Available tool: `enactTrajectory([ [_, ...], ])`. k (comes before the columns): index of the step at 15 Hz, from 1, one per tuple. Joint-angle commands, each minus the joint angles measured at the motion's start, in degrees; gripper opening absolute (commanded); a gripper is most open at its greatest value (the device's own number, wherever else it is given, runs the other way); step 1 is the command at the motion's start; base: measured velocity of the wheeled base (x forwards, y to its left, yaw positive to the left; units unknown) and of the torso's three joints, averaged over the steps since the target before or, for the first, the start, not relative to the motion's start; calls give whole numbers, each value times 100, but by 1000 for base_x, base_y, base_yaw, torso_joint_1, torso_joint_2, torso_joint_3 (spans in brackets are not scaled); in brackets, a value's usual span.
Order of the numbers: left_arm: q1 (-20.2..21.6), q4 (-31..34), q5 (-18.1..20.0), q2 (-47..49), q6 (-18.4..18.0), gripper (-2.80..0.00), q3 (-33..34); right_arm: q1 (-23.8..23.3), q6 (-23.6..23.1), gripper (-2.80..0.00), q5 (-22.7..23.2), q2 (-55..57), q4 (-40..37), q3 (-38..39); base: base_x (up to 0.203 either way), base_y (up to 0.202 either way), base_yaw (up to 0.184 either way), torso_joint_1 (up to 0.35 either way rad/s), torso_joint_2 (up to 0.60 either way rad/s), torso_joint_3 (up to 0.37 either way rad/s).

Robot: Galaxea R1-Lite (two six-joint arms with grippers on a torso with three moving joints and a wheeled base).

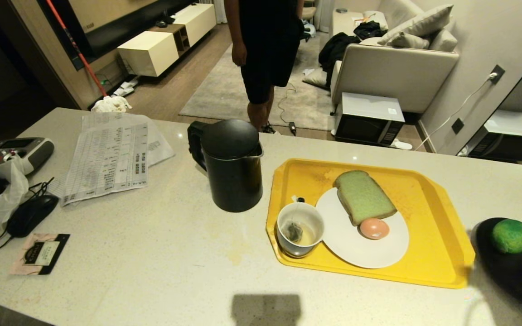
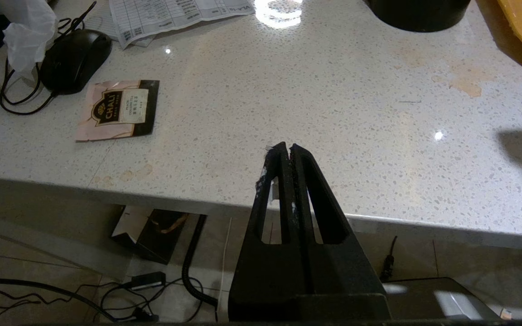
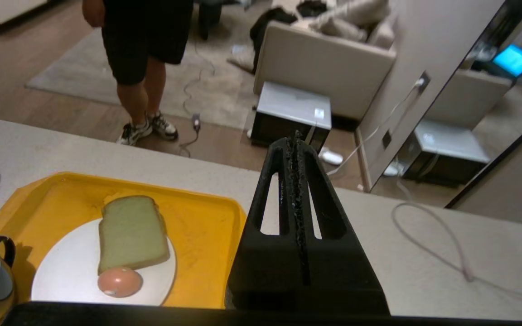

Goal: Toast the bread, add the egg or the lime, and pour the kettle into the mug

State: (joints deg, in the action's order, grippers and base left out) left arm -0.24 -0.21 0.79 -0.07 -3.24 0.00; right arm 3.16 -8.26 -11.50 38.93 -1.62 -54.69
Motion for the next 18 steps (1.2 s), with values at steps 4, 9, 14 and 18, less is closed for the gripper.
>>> enactTrajectory([
  [4, 7, -5, 0, -10, -1, -280, 9, -252, -48, -280, 165, -1805, -651, 532, 0, 0, 0, 0, 0, 0],
  [9, 2, -2, 0, -10, -1, -280, 9, -465, -44, -280, 182, -2618, -1723, 870, 0, 0, 0, 0, 0, 0],
  [14, -2, -6, 0, -7, -1, -280, 9, -389, -157, -280, 205, -3433, -1732, 1799, 0, 0, 0, 0, 0, 0],
  [18, 7, -4, 0, -3, -1, -280, 9, -382, -373, -280, 286, -3891, -1695, 2569, 0, 0, 0, 0, 0, 0],
])
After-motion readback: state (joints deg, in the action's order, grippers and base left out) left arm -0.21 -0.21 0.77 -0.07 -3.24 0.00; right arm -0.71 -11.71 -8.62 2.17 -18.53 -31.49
